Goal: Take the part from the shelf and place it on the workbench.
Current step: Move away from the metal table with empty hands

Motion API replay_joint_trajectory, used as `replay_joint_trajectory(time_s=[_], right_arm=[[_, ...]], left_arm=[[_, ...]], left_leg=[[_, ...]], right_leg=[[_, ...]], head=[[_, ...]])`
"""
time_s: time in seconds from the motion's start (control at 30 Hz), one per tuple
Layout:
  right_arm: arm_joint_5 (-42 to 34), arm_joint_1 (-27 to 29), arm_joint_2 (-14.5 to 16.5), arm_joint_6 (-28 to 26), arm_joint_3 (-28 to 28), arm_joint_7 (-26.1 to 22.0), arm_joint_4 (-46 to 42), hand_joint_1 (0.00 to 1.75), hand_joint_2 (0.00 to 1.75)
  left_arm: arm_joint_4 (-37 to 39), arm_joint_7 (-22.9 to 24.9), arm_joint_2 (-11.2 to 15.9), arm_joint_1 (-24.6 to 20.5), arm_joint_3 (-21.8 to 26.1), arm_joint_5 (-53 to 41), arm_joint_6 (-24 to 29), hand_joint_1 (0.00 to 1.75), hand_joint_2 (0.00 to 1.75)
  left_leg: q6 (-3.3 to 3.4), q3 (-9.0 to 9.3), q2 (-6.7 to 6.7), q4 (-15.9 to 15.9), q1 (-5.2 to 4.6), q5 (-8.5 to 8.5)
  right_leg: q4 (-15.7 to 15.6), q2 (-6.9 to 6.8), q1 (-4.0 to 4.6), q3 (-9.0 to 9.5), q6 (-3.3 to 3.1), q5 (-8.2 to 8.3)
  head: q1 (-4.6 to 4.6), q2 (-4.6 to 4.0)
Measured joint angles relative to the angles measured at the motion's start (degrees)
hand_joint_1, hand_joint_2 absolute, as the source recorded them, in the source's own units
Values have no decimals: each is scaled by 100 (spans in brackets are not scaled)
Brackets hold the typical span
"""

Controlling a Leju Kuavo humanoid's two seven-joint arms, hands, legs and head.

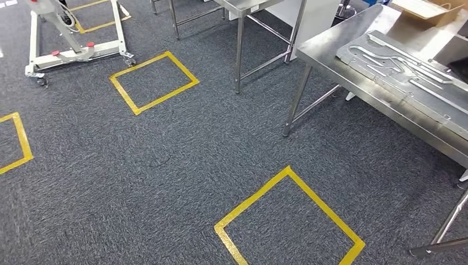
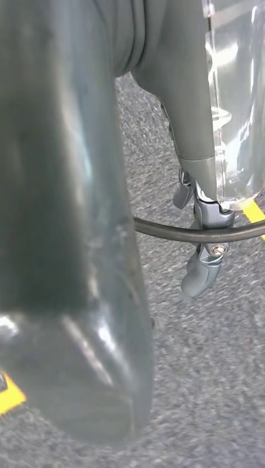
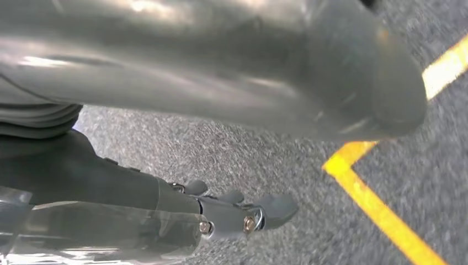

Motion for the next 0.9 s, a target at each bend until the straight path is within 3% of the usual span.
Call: replay_joint_trajectory(time_s=[0.03,0.07,0.1,0.17,0.23,0.3,0.37,0.43,0.5,0.57,0.6,0.63,0.7,0.77,0.87,0.9], right_arm=[[4,4,-1,2,-2,7,8,0,0],[7,7,-2,3,-3,9,15,0,0],[9,7,-5,3,-4,11,21,0,0],[13,10,-13,4,-4,11,26,0,0],[17,14,-26,5,-8,12,29,0,0],[20,4,-36,5,-14,13,34,0,0],[21,-17,-36,6,-17,14,37,0,0],[21,-14,-37,11,-20,13,37,0,0],[21,11,-37,16,-27,12,37,0,0],[21,23,-37,16,-37,13,37,0,0],[22,22,-37,17,-39,14,37,0,0],[27,18,-37,20,-42,13,39,0,0],[51,10,-38,25,-45,10,45,0,0],[86,4,-41,26,-54,4,50,0,0],[130,-32,-44,26,-72,1,51,0,0],[143,-40,-44,27,-79,3,51,0,0]], left_arm=[[-1,0,0,-6,10,-1,0,0,0],[-1,0,0,-6,19,-2,-1,0,0],[-1,0,-1,-3,27,-3,-1,0,0],[-1,0,-5,2,35,-4,-2,0,0],[-2,0,-18,-5,37,-5,-2,0,0],[-4,0,-26,-4,38,-5,-1,0,0],[-8,0,-25,18,40,-5,1,0,0],[-13,0,-28,27,41,-6,1,0,0],[-14,0,-34,8,40,-7,1,0,0],[-14,0,-35,-2,40,-7,0,0,0],[-14,0,-34,4,40,-7,1,0,0],[-15,0,-33,12,41,-7,2,0,0],[-22,0,-33,15,42,-12,4,0,0],[-27,2,-36,3,42,-21,4,0,0],[-29,9,-37,28,54,-45,8,0,0],[-30,10,-39,37,62,-57,10,0,0]], left_leg=[[7,-11,-67,3,-6,4],[10,-15,-141,7,-11,6],[10,-13,-221,13,-14,6],[1,5,-382,25,-14,2],[-39,-4,-524,48,-26,-4],[-108,-42,-637,60,-24,6],[-181,-78,-702,68,-3,12],[-231,-202,-486,324,-7,-164],[-272,-520,-165,1014,1,-554],[-317,-813,-54,1656,30,-805],[-334,-825,-34,1708,44,-774],[-347,-710,-3,1510,57,-636],[-356,-277,161,718,69,-284],[-313,-12,287,200,52,-122],[-197,-24,183,135,33,-100],[-157,-23,134,117,36,-83]], right_leg=[[366,37,-2,-189,0,-131],[582,51,-1,-315,-2,-153],[576,61,-1,-339,-9,-49],[-50,150,-3,-92,-42,411],[-741,378,-6,192,-84,711],[-955,470,8,266,-115,740],[-997,343,6,283,-173,772],[-1063,196,-13,315,-266,805],[-1088,31,-1,327,-320,808],[-1081,-136,12,324,-323,795],[-1075,-211,12,328,-314,784],[-1066,-282,7,337,-297,769],[-1027,-413,0,358,-239,721],[-982,-513,18,373,-161,671],[-987,-583,20,410,-57,650],[-945,-499,6,405,-26,601]], head=[[0,0],[0,0],[0,0],[0,0],[0,0],[0,0],[0,0],[-2,0],[-4,0],[-4,0],[-4,0],[-4,0],[-4,0],[-4,0],[-4,0],[-3,0]])
